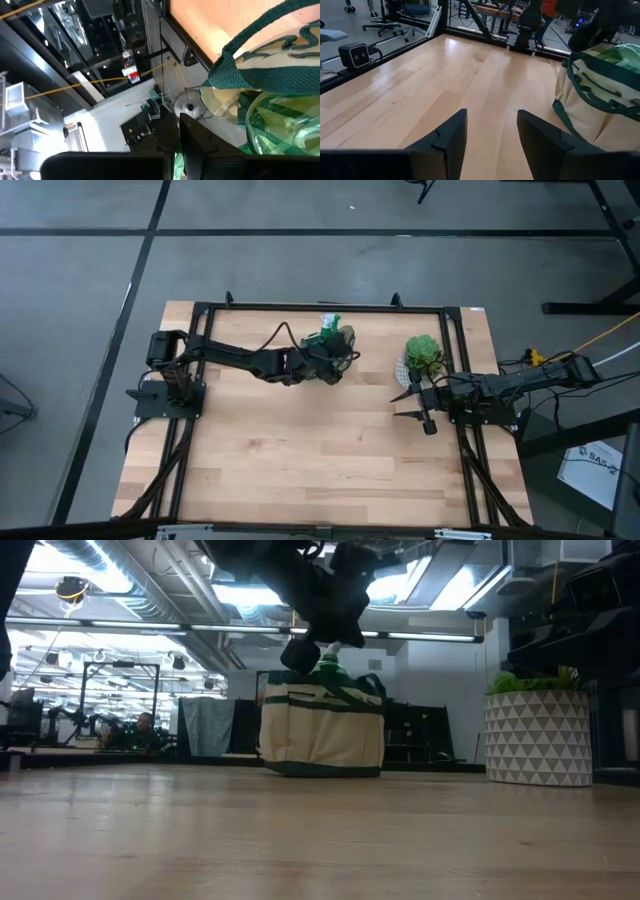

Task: Pick & Place Garden tools in Gardening bag
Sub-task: Put the spray bottle into the gardening bag

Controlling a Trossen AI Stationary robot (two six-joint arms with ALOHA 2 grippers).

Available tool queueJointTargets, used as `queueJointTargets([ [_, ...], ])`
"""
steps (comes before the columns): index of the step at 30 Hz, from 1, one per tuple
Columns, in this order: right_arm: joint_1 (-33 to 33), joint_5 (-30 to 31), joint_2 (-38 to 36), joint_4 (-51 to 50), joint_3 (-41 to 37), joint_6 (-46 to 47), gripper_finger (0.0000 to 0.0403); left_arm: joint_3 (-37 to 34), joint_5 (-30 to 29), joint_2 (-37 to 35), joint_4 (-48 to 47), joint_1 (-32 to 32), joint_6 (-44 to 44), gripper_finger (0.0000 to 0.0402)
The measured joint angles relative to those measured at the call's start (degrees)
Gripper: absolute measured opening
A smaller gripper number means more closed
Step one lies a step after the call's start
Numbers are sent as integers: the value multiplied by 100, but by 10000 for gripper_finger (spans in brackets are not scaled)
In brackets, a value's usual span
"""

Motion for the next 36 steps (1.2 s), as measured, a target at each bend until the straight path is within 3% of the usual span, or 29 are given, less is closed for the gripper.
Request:
queueJointTargets([
  [5, 1, -1, 0, 0, 0, 0, 176, 0, 138, -2, -109, -42, -171, 37],
  [13, 1, -1, 0, 0, 0, 0, 176, 0, 336, -7, -63, -148, -952, 114],
  [20, 1, -1, 0, 0, 0, 0, 176, 0, -270, -200, 186, -406, -1966, 158],
  [24, 1, -1, 0, -7, 0, 0, 176, 0, -452, -681, 185, -333, -3444, 164],
  [30, 0, 0, 0, -3, 0, 0, 176, 0, -681, -1473, -12, 77, -7015, 169],
  [32, -1, -1, 0, -4, 0, 0, 176, 1, -328, -1650, -373, 274, -8106, 173],
  [36, 1, -1, 0, -4, 0, 0, 176, 2, 931, -1716, -1146, 761, -9995, 183],
])
